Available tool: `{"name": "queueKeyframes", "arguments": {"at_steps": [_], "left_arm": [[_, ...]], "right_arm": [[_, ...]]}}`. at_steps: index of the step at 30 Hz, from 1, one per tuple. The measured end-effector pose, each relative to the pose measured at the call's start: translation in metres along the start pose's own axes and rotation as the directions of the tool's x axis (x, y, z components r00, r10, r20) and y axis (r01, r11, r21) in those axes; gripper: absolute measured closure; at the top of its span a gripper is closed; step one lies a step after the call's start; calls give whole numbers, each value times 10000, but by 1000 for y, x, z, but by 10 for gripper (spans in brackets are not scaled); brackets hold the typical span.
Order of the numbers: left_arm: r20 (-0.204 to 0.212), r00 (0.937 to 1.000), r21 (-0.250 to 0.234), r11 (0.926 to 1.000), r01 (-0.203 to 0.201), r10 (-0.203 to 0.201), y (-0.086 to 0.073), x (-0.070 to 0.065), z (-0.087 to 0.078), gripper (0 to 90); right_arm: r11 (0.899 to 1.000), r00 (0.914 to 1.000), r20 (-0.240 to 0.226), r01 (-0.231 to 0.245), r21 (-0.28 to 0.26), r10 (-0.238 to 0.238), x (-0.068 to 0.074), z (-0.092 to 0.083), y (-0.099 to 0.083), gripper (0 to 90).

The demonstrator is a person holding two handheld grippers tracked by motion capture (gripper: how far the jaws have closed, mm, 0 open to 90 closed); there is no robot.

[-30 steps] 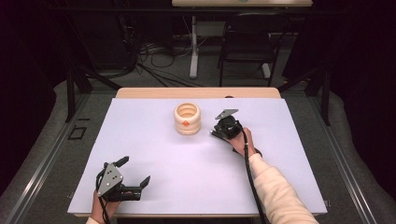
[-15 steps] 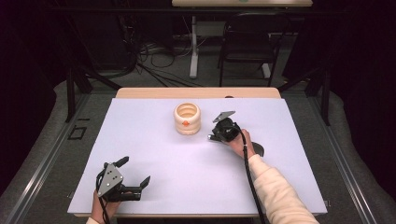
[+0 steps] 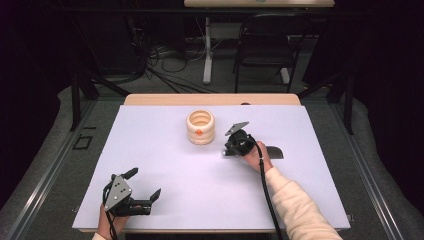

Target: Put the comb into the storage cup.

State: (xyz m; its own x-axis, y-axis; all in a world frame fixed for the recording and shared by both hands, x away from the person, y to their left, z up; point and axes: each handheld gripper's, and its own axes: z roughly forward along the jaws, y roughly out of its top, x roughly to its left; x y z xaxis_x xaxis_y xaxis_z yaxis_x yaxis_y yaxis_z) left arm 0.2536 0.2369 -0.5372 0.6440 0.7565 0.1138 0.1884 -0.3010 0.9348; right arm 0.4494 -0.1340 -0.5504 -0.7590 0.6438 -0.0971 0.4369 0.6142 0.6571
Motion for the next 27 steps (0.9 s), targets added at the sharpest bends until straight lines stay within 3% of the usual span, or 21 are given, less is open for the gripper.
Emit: {"name": "queueKeyframes", "arguments": {"at_steps": [27], "left_arm": [[2,10000,-64,10000,-53,53,1,0,-1,2]], "right_arm": [[9984,9983,-405,435,370,-420,18,-14,-9,900]]}}
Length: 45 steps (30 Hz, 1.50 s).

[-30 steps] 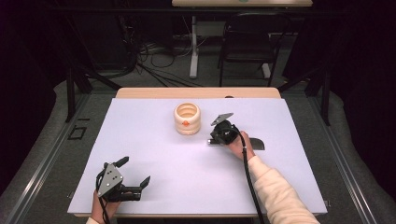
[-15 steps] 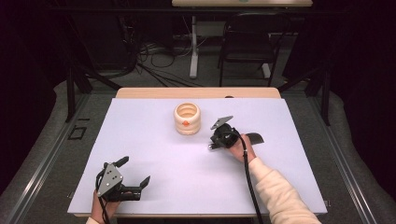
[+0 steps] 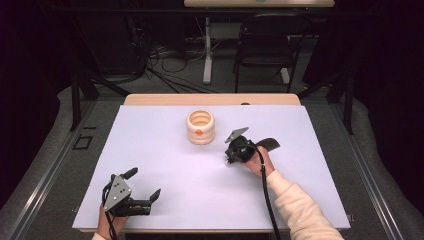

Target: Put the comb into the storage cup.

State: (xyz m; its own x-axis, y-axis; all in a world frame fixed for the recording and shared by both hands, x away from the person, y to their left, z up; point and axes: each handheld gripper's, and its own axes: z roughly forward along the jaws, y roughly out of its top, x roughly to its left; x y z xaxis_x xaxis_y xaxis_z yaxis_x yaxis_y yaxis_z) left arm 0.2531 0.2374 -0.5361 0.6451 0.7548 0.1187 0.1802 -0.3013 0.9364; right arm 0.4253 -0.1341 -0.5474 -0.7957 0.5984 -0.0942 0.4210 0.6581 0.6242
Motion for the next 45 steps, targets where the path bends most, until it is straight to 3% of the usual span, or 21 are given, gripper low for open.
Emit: {"name": "queueKeyframes", "arguments": {"at_steps": [28,45], "left_arm": [[-2,10000,11,10000,-55,55,1,-1,0,3],[-45,9999,9,9999,-129,129,1,-2,0,2]], "right_arm": [[9983,9991,-351,242,537,-223,11,-16,-13,900],[9952,9986,-530,98,977,-46,16,-29,-25,900]]}}
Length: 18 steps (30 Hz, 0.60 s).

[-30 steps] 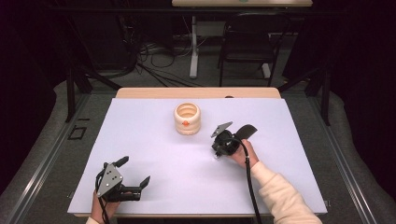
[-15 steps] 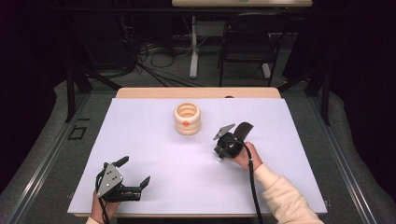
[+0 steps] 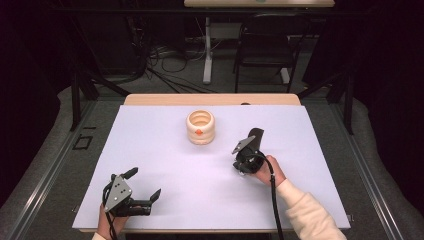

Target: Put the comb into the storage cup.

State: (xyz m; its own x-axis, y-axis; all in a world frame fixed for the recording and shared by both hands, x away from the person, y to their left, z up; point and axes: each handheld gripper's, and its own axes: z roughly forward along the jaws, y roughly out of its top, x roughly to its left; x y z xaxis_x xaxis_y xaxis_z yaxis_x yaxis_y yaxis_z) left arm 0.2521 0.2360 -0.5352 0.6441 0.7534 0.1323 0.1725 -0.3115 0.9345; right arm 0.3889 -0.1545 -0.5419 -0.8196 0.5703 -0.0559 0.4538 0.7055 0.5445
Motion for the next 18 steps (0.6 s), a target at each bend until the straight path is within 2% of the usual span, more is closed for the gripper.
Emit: {"name": "queueKeyframes", "arguments": {"at_steps": [9,18], "left_arm": [[-18,10000,-6,10000,15,-15,0,0,0,2],[-33,10000,-11,10000,13,-13,0,0,0,2]], "right_arm": [[9999,9998,-84,-154,63,155,-1,-10,-9,900],[9979,9983,-88,-581,298,584,-6,-16,-19,900]]}}
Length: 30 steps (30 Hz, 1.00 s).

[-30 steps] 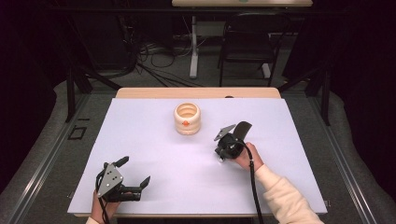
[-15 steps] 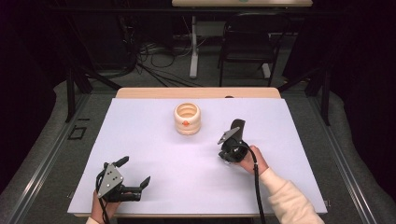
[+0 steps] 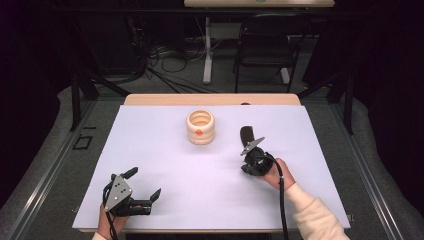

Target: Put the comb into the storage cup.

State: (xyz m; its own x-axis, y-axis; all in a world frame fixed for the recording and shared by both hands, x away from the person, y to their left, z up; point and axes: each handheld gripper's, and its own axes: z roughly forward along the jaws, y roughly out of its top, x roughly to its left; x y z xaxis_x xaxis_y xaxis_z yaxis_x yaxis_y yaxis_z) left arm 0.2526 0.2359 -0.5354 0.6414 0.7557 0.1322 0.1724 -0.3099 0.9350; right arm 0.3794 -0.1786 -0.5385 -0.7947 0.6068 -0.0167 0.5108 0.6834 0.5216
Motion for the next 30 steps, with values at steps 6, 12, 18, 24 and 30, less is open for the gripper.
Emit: {"name": "queueKeyframes", "arguments": {"at_steps": [6,12,18,24,30], "left_arm": [[-1,10000,4,10000,-19,19,0,0,0,2],[-32,9999,65,9999,-102,102,0,0,1,2],[-35,9999,42,9999,-107,107,0,0,0,2],[-32,9999,60,9999,-131,131,0,0,1,2],[-90,9997,-4,9998,-219,219,1,-1,-1,2]], "right_arm": [[10000,10000,18,-11,-58,11,-3,-5,-5,900],[9995,9994,183,-294,-69,295,-8,-10,-11,900],[9988,9978,452,-478,-65,481,-16,-15,-17,900],[9986,9962,692,-533,7,531,-19,-15,-18,900],[9994,9952,926,-331,75,322,-21,-14,-19,900]]}}
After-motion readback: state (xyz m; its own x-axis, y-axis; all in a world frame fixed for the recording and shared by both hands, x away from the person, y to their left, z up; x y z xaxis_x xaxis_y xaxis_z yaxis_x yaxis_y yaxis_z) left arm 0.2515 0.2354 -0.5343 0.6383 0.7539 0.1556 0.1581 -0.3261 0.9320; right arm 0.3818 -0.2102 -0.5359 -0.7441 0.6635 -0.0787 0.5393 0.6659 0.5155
